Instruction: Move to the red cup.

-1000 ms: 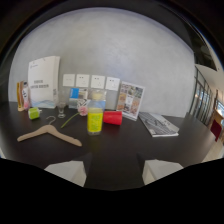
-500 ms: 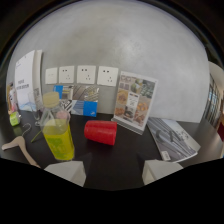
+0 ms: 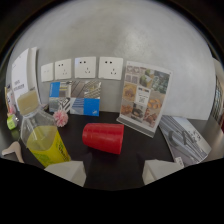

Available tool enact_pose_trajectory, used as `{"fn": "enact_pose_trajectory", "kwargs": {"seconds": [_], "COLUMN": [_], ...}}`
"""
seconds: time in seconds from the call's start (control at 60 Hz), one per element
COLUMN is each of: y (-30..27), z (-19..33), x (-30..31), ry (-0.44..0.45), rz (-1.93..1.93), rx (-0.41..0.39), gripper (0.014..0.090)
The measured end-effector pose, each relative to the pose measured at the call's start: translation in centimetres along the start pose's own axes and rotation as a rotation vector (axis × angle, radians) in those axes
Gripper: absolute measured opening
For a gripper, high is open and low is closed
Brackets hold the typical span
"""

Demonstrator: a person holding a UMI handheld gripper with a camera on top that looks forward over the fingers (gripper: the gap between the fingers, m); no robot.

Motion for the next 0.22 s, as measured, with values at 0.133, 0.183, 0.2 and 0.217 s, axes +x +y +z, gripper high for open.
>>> {"fn": "enact_pose_trajectory", "kwargs": {"seconds": [0.133,0.183,0.2,0.217], "y": [-0.02,-0.10,-0.10,-0.10], "z": [0.01,-0.08,-0.10,-0.12], "x": [0.12,0.16,0.17,0.19], "ry": [0.003,0.003,0.003,0.004], "rz": [0.003,0.006,0.007,0.007], "rx": [0.000,0.002,0.002,0.002], "gripper": [0.0848,0.0850,0.0852,0.0853]}}
